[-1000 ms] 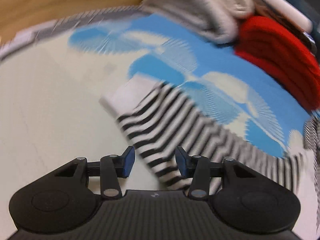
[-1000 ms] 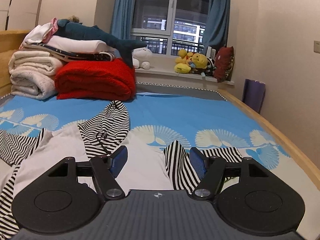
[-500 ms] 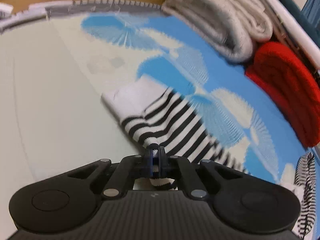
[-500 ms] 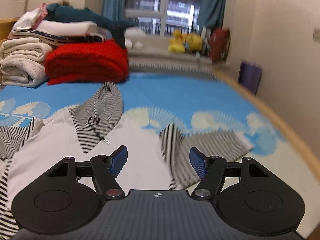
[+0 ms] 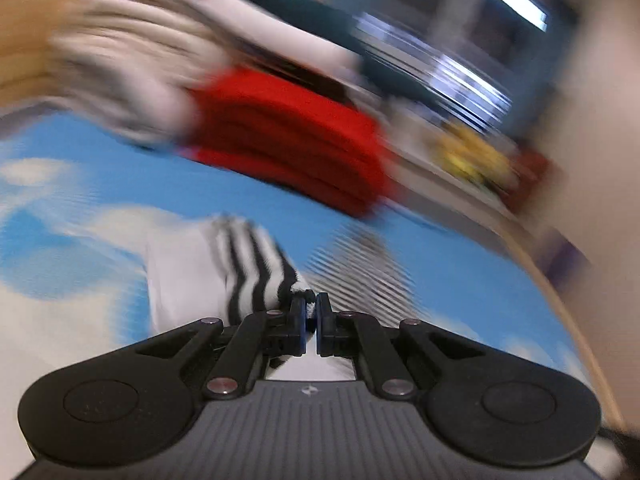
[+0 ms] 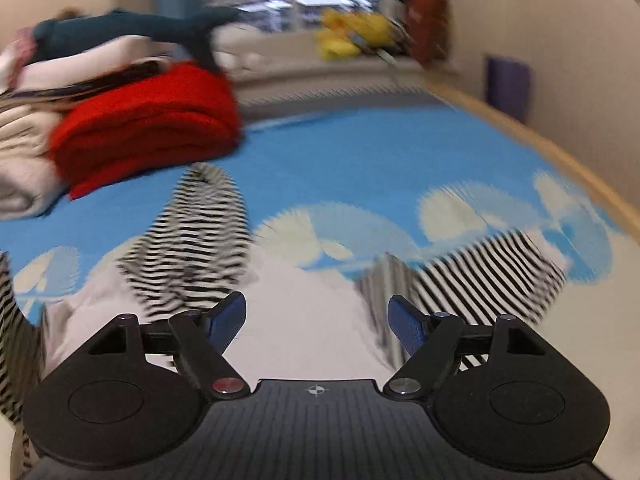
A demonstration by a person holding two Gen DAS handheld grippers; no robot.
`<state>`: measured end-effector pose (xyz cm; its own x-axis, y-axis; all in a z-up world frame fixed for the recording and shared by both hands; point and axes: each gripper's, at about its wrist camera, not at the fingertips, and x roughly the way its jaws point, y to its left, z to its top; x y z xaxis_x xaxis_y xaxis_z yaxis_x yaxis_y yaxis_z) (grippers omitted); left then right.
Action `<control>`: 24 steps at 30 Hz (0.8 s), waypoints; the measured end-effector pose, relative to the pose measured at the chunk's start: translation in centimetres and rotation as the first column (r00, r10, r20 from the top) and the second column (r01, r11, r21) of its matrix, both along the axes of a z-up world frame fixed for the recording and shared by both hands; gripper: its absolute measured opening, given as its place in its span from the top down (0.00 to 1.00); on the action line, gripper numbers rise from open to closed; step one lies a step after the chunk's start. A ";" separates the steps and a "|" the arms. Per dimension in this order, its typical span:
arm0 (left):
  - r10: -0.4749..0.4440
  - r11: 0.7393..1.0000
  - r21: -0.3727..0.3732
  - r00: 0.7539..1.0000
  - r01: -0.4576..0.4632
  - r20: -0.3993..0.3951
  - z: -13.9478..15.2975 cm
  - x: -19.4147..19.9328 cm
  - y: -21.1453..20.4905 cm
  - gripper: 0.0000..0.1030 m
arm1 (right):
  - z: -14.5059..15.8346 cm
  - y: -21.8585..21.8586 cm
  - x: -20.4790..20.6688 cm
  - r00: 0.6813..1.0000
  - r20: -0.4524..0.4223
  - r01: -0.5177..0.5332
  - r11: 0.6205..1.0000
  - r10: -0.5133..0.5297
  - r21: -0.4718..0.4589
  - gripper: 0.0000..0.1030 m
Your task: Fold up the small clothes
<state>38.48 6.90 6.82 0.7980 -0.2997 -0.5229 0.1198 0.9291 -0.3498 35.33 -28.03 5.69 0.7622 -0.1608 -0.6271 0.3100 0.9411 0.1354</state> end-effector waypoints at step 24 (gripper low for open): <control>0.222 0.972 0.146 0.918 -0.183 -0.328 -2.8 3.7 0.7 0.66 | -9.9 -6.3 2.3 0.922 -0.383 0.220 0.886 -0.052 0.409 0.59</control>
<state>42.19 7.60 4.01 0.6039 -0.0758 -0.7935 -0.1825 0.9559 -0.2302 37.65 -34.29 -4.20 0.4686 0.1070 -0.8769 0.5356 0.7549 0.3784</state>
